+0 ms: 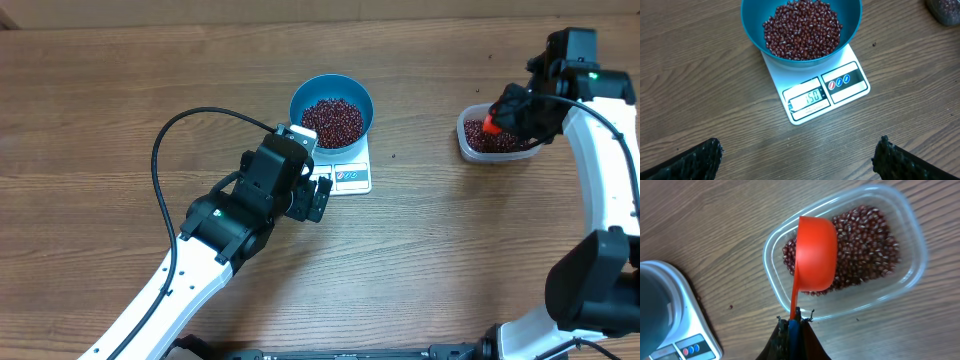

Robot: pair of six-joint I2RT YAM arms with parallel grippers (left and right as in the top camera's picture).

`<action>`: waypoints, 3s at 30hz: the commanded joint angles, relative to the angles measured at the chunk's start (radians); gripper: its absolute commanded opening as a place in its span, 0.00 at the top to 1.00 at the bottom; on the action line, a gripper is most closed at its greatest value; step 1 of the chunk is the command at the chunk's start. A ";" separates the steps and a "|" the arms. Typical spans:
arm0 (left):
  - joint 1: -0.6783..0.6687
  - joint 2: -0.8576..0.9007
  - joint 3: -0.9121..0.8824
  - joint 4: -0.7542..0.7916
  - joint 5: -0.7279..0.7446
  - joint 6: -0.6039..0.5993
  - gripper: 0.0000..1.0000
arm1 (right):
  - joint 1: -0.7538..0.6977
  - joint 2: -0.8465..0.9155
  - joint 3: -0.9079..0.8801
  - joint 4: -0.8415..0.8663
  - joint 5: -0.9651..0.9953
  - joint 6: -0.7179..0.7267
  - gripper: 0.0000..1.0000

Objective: Scoop item into bowl and weigh 150g on scale
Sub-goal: 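Lower the red scoop into the bean tub and release it, right gripper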

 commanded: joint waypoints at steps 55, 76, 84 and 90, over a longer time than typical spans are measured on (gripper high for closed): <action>0.005 0.000 -0.006 0.001 0.010 0.016 0.00 | -0.008 0.016 -0.091 -0.080 0.169 -0.101 0.00; 0.005 0.000 -0.006 0.001 0.010 0.016 0.00 | -0.008 0.001 0.096 -0.190 0.113 -0.374 0.00; 0.005 0.000 -0.006 0.001 0.010 0.015 0.00 | -0.008 0.001 0.096 -0.190 0.113 -0.374 0.00; 0.005 0.000 -0.006 0.000 0.010 0.016 0.00 | -0.008 0.001 0.096 -0.186 0.113 -0.373 0.00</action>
